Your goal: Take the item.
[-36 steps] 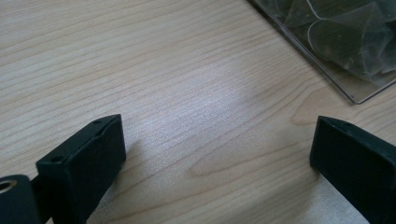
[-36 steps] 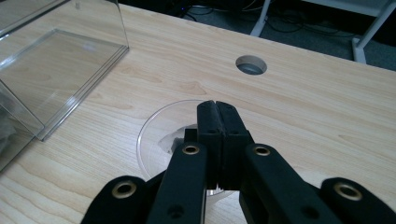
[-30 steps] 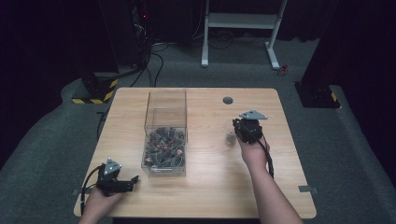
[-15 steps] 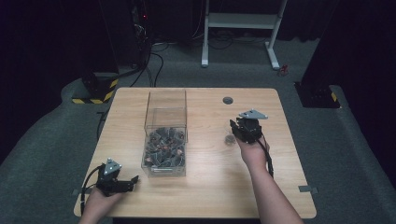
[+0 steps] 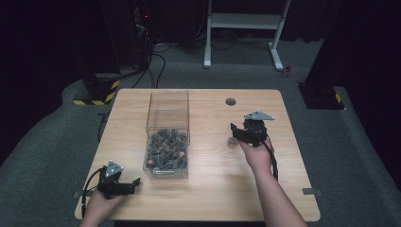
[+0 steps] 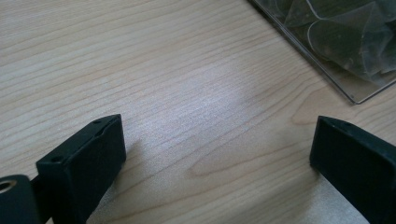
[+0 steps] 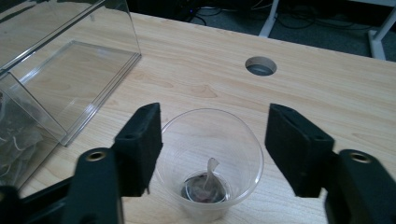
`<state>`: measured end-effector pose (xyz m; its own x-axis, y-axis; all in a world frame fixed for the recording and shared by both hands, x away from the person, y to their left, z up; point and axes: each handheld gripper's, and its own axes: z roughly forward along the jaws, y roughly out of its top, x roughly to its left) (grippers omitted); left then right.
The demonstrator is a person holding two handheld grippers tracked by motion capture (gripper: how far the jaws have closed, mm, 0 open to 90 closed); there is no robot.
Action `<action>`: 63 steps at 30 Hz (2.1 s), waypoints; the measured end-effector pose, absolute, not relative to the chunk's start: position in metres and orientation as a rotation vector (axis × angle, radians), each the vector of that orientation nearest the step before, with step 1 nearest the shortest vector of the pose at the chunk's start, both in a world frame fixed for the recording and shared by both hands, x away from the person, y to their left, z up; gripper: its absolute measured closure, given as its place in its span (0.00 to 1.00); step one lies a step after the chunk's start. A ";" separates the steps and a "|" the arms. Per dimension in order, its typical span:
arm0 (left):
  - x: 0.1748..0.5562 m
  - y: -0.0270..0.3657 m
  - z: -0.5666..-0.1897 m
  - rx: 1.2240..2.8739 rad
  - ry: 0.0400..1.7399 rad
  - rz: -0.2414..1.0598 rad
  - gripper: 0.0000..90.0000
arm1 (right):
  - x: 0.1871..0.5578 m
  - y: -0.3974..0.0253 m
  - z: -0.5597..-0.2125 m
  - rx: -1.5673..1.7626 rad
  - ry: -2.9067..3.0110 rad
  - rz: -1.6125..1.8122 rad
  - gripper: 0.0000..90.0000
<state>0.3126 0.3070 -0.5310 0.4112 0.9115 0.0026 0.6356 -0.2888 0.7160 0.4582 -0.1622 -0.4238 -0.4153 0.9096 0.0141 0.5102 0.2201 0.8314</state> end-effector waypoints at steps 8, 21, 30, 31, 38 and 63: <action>0.313 0.307 -0.531 2.030 1.309 0.555 0.04 | 0.454 -0.166 -0.424 1.345 2.001 1.100 0.26; 0.313 0.307 -0.531 2.031 1.308 0.555 0.04 | 0.439 -0.181 -0.428 1.359 1.973 1.103 0.21; 0.313 0.307 -0.531 2.034 1.307 0.559 0.04 | 0.429 -0.191 -0.438 1.359 1.980 1.074 0.20; 0.313 0.307 -0.531 2.032 1.307 0.557 0.04 | 0.428 -0.192 -0.439 1.363 1.980 1.072 0.20; 0.313 0.307 -0.531 2.033 1.307 0.558 0.04 | 0.419 -0.201 -0.448 1.370 1.981 1.059 0.20; 0.313 0.307 -0.531 2.033 1.307 0.557 0.04 | 0.374 -0.237 -0.509 1.451 2.004 0.917 0.17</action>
